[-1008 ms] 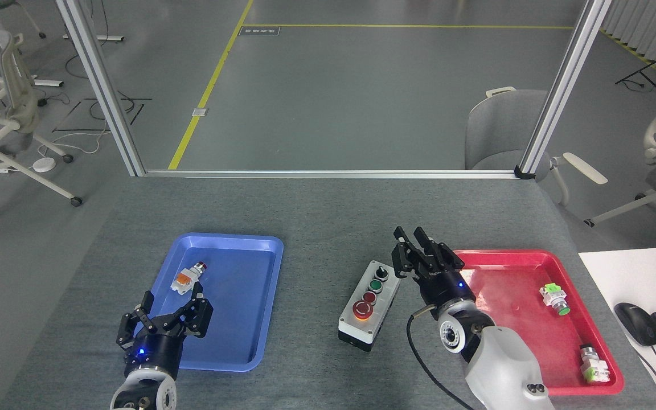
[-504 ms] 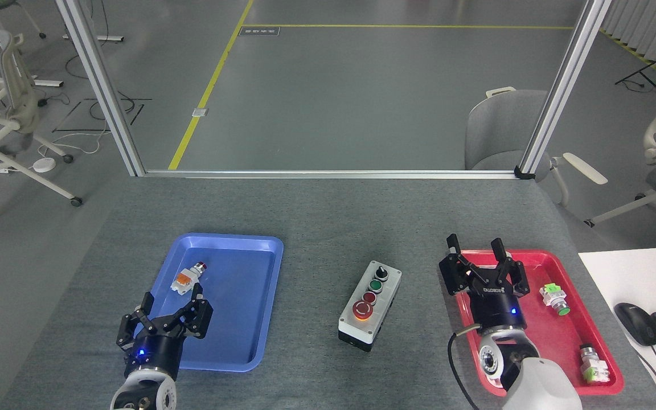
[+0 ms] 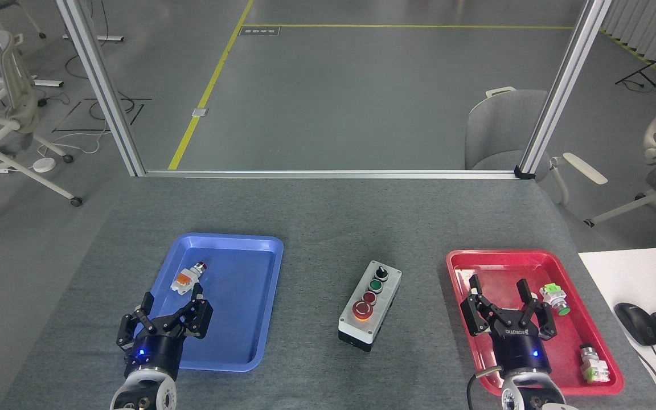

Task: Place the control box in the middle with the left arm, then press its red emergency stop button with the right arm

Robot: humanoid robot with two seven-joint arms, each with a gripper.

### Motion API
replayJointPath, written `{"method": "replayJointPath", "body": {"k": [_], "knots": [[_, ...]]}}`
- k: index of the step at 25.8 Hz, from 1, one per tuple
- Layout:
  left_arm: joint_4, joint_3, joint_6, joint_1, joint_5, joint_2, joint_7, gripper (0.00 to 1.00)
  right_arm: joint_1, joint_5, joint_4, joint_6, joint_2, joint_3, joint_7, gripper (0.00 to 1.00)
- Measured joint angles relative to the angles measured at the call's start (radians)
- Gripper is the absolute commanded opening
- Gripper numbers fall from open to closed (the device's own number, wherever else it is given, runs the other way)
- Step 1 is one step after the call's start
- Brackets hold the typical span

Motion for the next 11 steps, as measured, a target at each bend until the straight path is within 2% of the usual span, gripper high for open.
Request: {"method": "replayJointPath", "body": {"k": [6,11], "knots": [[0.0,0.0,0.0,0.0,0.0,0.0,0.0,0.99,0.002,0.005,-0.004,-0.002,0.005,-0.004,0.088,0.99],[0.0,0.0,0.0,0.0,0.0,0.0,0.0,0.99,-0.002,0.005,-0.005,-0.002,0.007,-0.005,0.102,0.99]]}}
